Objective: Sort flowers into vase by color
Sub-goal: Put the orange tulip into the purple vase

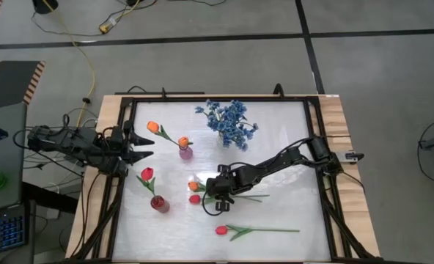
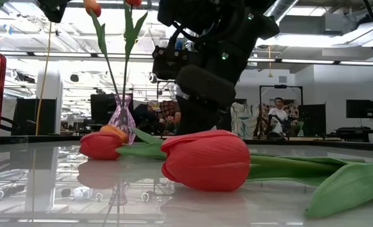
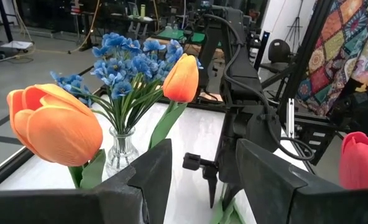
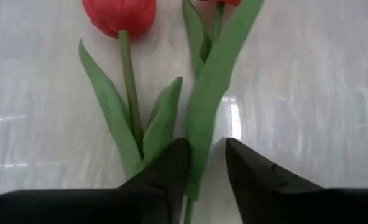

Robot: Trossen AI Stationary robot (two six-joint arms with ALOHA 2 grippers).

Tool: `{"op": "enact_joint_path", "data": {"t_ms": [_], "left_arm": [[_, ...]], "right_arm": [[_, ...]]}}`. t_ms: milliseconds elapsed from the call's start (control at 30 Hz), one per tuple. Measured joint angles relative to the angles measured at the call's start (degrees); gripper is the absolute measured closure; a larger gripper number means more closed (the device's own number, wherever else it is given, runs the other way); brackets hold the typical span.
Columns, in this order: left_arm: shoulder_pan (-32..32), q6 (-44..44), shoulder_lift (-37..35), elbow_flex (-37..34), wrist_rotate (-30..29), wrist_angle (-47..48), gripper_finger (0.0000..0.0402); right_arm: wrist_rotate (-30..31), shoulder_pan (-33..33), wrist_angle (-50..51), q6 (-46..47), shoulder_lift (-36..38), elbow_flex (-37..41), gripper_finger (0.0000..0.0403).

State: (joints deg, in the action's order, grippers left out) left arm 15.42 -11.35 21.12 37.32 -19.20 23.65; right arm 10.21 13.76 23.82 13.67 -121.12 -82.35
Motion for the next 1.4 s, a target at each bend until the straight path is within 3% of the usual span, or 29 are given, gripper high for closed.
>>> {"op": "enact_joint_path", "data": {"t_ms": [233,367,867,1167,1400], "left_arm": [[0.0,0.0,0.0,0.0,0.0,0.0,0.0235],[0.0,0.0,0.0,0.0,0.0,0.0,0.0235],[0.0,0.0,0.0,0.0,0.0,-0.1,0.0235],[0.0,0.0,0.0,0.0,0.0,-0.1,0.0235],[0.0,0.2,0.0,0.0,0.0,0.0,0.0235]], "right_arm": [[-0.1,0.0,0.0,0.0,0.0,0.0,0.0343],[-0.1,0.0,0.2,-0.1,0.3,0.0,0.0367],[0.2,0.1,8.1,-0.2,2.6,-7.2,0.0356],[0.5,0.5,9.2,-1.9,11.3,-7.7,0.0356],[10.6,3.8,7.1,-3.2,20.6,-4.2,0.0356]]}}
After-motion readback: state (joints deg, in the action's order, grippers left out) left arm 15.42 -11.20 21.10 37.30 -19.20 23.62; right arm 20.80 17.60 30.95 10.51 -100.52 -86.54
